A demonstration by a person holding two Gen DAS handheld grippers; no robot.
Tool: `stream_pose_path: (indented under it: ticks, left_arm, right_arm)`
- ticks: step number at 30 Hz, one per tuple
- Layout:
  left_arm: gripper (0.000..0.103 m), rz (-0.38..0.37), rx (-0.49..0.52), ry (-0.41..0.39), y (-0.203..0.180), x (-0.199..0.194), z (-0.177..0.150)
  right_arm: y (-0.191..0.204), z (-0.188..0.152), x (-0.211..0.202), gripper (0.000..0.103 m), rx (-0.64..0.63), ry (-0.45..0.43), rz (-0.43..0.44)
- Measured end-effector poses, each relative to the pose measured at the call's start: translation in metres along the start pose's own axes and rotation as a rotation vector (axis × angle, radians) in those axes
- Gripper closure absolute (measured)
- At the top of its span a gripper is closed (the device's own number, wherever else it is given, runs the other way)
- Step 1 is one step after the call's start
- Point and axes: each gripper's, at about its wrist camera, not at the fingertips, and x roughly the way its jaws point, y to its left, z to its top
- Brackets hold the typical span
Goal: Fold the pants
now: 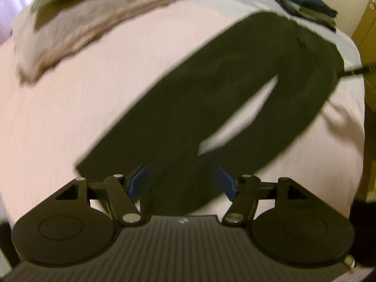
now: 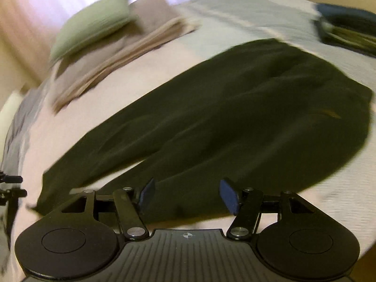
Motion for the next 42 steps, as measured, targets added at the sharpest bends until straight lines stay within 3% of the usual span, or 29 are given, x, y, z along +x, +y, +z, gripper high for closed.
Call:
stream_pose_path:
  ticks: [3, 5, 8, 12, 14, 15, 16, 19, 27, 28, 29, 31, 34, 37, 40, 42]
  left_arm:
    - [0.041, 0.001, 0.046, 0.022, 0.001, 0.004, -0.035]
    - [0.039, 0.009, 0.104, 0.016, 0.003, 0.012, -0.047]
    - [0.038, 0.019, 0.195, -0.010, 0.004, 0.031, -0.056]
    - [0.040, 0.016, 0.279, -0.060, 0.015, 0.049, -0.061]
    - [0.052, -0.027, 0.295, -0.058, 0.019, 0.054, -0.057]
    - [0.066, -0.052, 0.299, -0.053, 0.021, 0.055, -0.057]
    - [0.073, -0.064, 0.302, -0.048, 0.019, 0.054, -0.056]
    - [0.086, -0.050, 0.298, -0.037, 0.012, 0.045, -0.054]
    - [0.093, -0.039, 0.113, -0.030, -0.018, -0.021, -0.043]
    - [0.094, -0.032, 0.088, -0.020, -0.027, -0.031, -0.042]
    - [0.094, -0.028, 0.064, -0.013, -0.037, -0.041, -0.041]
    - [0.095, -0.033, 0.001, 0.007, -0.060, -0.064, -0.043]
    - [0.095, -0.049, -0.098, 0.048, -0.093, -0.098, -0.047]
    - [0.095, -0.120, -0.228, 0.095, -0.113, -0.137, -0.050]
    - [0.093, -0.153, -0.366, 0.111, -0.100, -0.160, -0.045]
    - [0.091, -0.106, -0.468, 0.101, -0.076, -0.150, -0.040]
  right_arm:
    - [0.045, -0.005, 0.020, 0.040, -0.155, 0.053, 0.064]
    - [0.079, -0.007, 0.038, 0.039, -0.325, 0.108, 0.124]
    - [0.122, -0.009, 0.070, 0.039, -0.607, 0.174, 0.207]
    - [0.152, -0.008, 0.112, 0.039, -0.932, 0.237, 0.231]
    - [0.153, -0.004, 0.128, 0.039, -1.049, 0.271, 0.231]
    - [0.150, -0.001, 0.135, 0.039, -1.087, 0.293, 0.242]
    - [0.147, 0.001, 0.142, 0.039, -1.120, 0.314, 0.260]
    - [0.132, 0.007, 0.164, 0.039, -1.213, 0.371, 0.313]
    - [0.117, 0.022, 0.205, 0.041, -1.368, 0.479, 0.444]
    - [0.115, 0.025, 0.206, 0.053, -1.364, 0.493, 0.454]
    - [0.113, 0.028, 0.207, 0.077, -1.356, 0.520, 0.473]
    - [0.107, 0.031, 0.198, 0.101, -1.377, 0.544, 0.474]
    - [0.097, 0.045, 0.163, 0.102, -1.348, 0.591, 0.562]
    - [0.088, 0.065, 0.111, 0.102, -1.336, 0.667, 0.678]
    - [0.083, 0.099, 0.082, 0.102, -1.276, 0.685, 0.764]
    - [0.087, 0.121, 0.092, 0.102, -1.207, 0.635, 0.761]
